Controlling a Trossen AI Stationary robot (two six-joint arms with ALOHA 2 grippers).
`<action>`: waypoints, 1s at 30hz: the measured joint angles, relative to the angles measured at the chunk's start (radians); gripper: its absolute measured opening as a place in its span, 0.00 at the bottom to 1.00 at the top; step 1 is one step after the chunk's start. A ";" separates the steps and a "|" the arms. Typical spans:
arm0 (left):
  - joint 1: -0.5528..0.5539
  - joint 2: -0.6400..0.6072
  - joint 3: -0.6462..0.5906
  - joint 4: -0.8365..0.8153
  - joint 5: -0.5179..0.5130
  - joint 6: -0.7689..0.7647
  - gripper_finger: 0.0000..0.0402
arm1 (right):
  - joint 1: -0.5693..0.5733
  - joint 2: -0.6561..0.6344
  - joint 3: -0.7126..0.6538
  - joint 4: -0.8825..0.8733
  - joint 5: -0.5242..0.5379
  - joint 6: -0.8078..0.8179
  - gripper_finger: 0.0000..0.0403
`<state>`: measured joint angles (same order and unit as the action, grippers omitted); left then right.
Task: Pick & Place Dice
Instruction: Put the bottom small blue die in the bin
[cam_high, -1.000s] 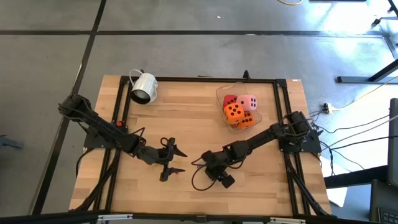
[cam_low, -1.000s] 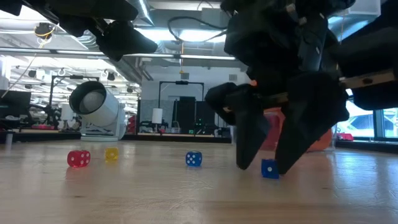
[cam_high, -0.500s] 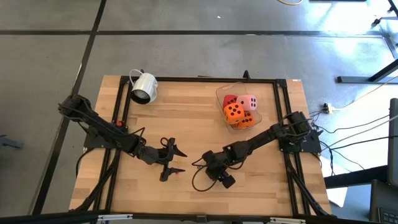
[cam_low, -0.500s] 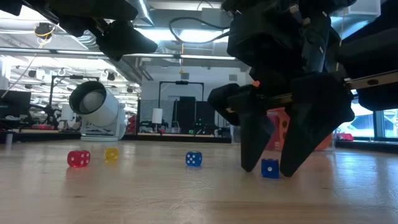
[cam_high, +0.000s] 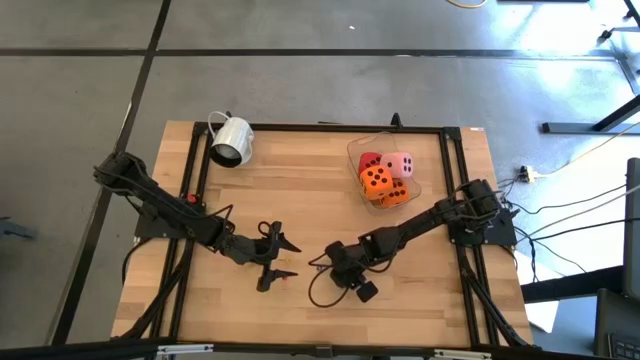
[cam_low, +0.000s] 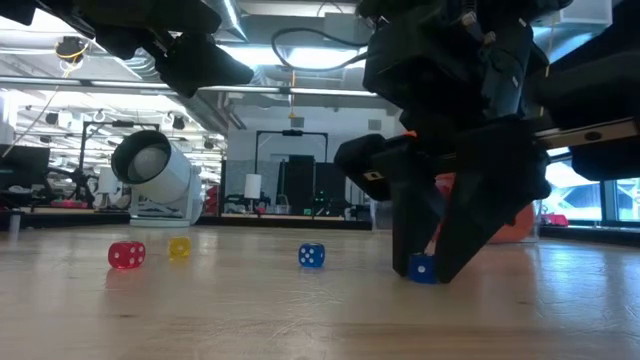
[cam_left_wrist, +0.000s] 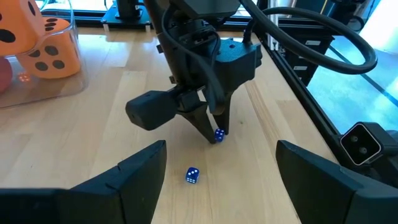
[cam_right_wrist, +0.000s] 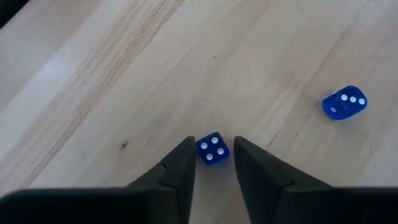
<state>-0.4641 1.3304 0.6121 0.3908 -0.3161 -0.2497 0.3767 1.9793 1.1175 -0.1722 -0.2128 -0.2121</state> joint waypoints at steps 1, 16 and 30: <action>0.000 0.000 0.000 0.000 0.000 0.000 0.73 | 0.000 0.000 0.000 0.000 0.000 0.001 0.24; 0.000 0.000 0.000 0.000 0.000 0.003 0.73 | 0.002 -0.001 0.000 -0.001 0.047 0.057 0.17; 0.000 0.000 0.000 0.001 0.000 0.002 0.73 | 0.050 -0.039 -0.005 -0.019 0.200 0.126 0.15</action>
<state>-0.4637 1.3304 0.6122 0.3920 -0.3164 -0.2474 0.4264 1.9405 1.1130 -0.1913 -0.0130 -0.0856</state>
